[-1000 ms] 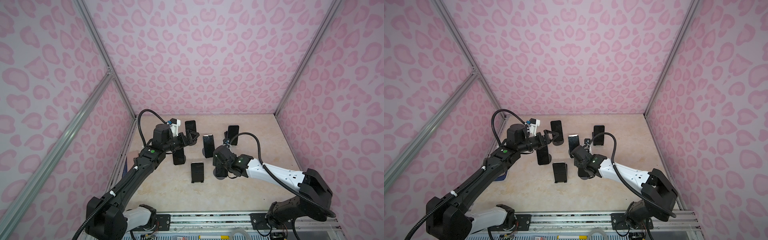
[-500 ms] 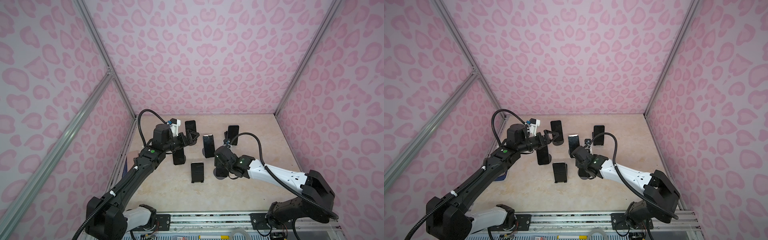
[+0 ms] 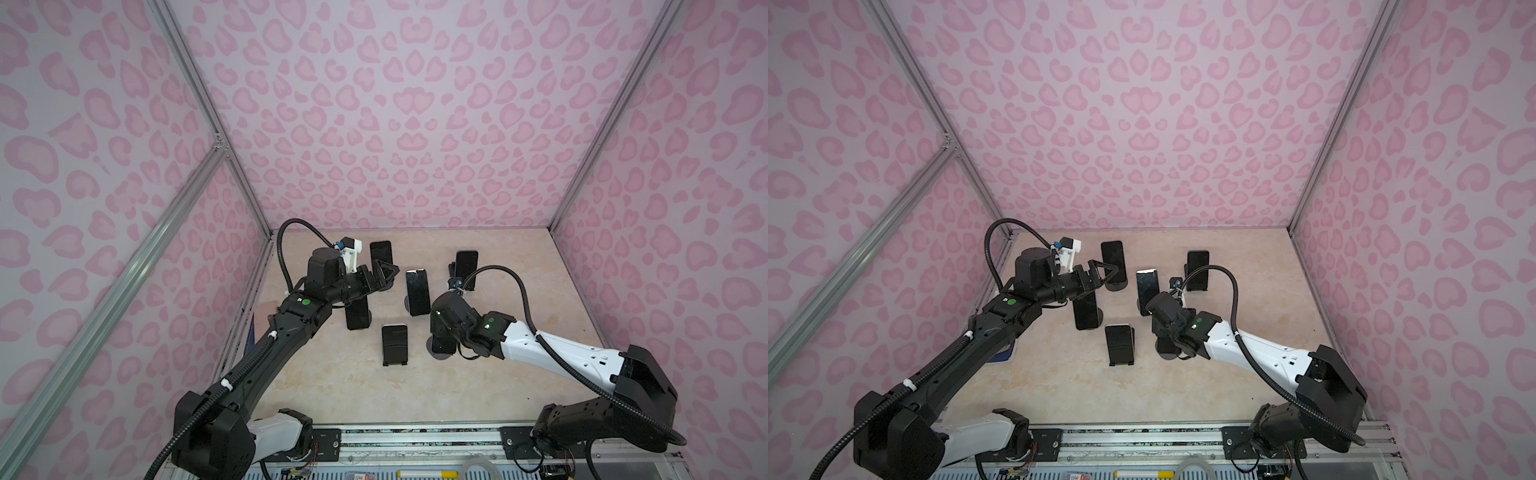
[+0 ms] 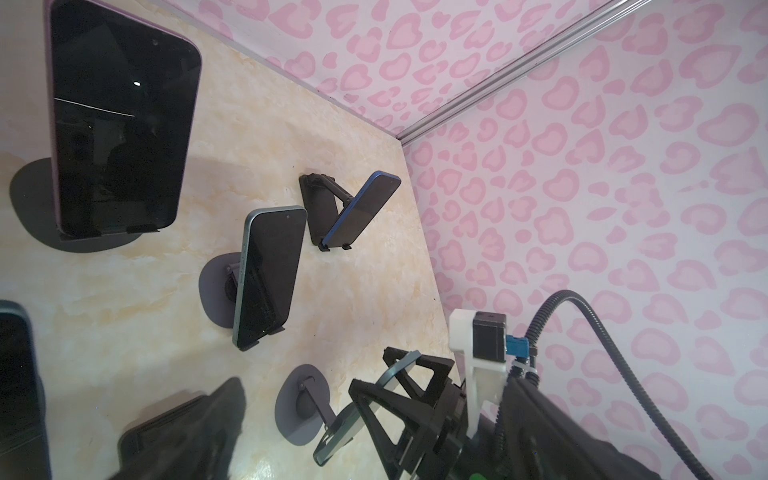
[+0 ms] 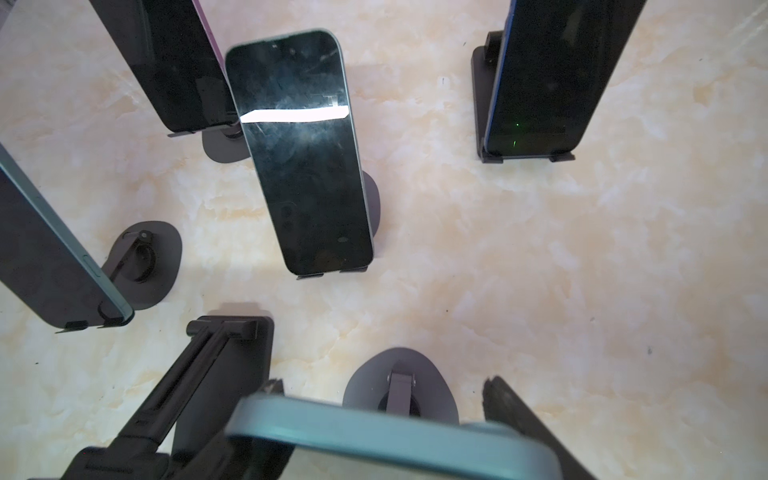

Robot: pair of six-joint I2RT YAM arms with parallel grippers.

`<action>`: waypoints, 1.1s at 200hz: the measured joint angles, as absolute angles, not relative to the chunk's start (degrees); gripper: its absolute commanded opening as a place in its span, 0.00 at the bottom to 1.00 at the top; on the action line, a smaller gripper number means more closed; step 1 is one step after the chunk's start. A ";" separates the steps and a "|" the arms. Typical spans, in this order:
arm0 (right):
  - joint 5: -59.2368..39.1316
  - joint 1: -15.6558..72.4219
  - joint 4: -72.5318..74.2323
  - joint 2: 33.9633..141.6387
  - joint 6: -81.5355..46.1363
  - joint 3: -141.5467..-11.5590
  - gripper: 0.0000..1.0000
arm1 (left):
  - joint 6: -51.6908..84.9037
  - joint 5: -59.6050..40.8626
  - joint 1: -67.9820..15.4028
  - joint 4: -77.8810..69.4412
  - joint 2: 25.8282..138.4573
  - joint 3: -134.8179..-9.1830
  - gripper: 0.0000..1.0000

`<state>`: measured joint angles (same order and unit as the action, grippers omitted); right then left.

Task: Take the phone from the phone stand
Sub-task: 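Close the right gripper on the top edge of the phone, then lift the phone up off its round stand with the right gripper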

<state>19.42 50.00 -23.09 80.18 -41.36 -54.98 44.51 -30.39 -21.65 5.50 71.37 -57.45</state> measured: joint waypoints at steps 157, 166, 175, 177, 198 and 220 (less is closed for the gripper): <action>20.97 47.16 -28.18 68.03 -37.76 -58.11 0.67 | 44.07 -33.67 -27.16 4.40 73.25 -57.78 0.99; 20.95 46.22 -28.88 67.26 -37.39 -58.22 0.67 | 43.86 -33.69 -27.79 4.43 73.36 -57.89 0.99; 20.88 45.06 -29.74 66.43 -36.77 -58.22 0.67 | 43.64 -33.67 -28.27 4.36 73.41 -58.04 0.99; 20.88 44.82 -29.93 66.26 -36.73 -58.22 0.67 | 43.55 -33.69 -28.38 4.36 73.43 -58.06 0.99; 19.70 40.56 -31.16 64.18 -35.55 -57.82 0.67 | 43.22 -34.02 -29.80 4.32 73.93 -58.13 0.99; 17.23 34.57 -31.59 62.83 -34.00 -56.10 0.67 | 42.74 -34.28 -31.40 4.34 74.87 -58.26 0.99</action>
